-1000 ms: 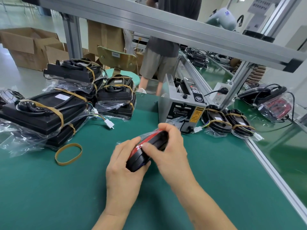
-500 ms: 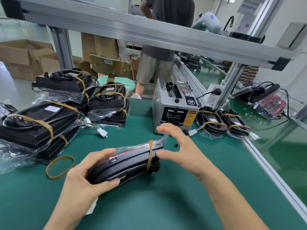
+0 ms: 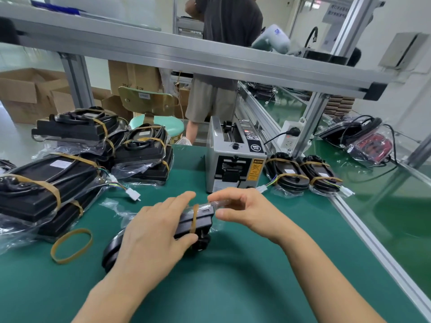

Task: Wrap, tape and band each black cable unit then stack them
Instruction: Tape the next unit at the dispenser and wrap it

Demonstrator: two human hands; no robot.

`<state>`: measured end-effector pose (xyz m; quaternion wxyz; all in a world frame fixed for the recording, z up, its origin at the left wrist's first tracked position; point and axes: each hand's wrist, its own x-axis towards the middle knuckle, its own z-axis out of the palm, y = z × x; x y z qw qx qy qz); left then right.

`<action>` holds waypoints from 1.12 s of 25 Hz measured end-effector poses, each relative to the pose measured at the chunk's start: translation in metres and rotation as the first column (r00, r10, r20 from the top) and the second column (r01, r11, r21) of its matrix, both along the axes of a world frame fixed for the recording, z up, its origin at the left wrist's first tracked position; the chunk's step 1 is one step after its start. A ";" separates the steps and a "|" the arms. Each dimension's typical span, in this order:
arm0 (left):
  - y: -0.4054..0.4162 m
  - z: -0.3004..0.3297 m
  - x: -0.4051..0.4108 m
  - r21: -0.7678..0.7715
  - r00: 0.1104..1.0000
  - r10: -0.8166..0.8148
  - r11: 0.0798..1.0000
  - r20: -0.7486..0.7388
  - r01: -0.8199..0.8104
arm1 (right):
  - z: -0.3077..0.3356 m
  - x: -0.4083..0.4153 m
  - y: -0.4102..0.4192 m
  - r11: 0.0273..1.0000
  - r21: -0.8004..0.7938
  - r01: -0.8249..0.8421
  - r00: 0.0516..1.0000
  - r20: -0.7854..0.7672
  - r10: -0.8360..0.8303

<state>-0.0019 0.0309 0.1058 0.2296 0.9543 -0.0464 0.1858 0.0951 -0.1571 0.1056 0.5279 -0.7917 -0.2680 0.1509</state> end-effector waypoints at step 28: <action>-0.005 0.003 0.003 -0.005 0.987 0.146 0.989 -0.071 -0.147 | -0.019 0.097 0.035 0.390 0.105 0.915 0.398 -0.397 -0.827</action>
